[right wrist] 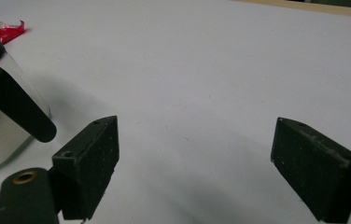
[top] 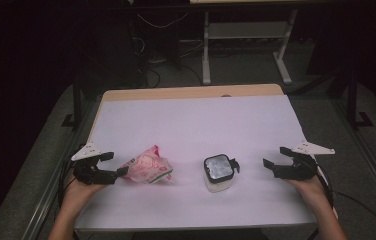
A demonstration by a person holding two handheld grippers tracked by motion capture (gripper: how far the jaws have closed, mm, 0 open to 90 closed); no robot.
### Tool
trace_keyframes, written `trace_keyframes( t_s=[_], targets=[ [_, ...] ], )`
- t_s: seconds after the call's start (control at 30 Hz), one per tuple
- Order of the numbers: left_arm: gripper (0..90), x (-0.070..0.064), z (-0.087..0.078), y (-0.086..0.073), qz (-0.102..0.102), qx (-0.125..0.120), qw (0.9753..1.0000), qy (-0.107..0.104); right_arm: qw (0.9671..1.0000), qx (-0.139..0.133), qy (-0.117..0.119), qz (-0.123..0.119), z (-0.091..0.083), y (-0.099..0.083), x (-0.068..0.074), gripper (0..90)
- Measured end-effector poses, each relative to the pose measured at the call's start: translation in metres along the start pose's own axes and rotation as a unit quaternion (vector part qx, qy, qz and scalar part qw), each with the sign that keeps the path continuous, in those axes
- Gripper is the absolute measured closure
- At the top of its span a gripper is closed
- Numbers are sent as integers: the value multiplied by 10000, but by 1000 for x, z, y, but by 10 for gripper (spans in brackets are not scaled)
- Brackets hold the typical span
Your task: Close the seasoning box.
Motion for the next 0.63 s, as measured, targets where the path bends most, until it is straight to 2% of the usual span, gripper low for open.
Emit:
trace_keyframes(
  t_s=[0.3,0.37,0.63],
  targets=[
    [133,1,2,-2,2,1,10000,20,10000,13,-7,-10,0,-1,0,150],
    [134,1,3,-2,-58,-35,10000,33,10000,-1,17,-12,0,0,1,150],
    [133,1,2,-2,-30,-36,10000,38,9999,2,64,-84,0,1,6,150]
  ],
)
Point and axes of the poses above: each handheld gripper's, and its own axes: z roughly forward along the jaws, y roughly out of its top, x roughly to its left, the point moved 5 cm from there along z, roughly forward along the jaws, and after that the axes turned 6 degrees about -y, right-handed, at the moved point
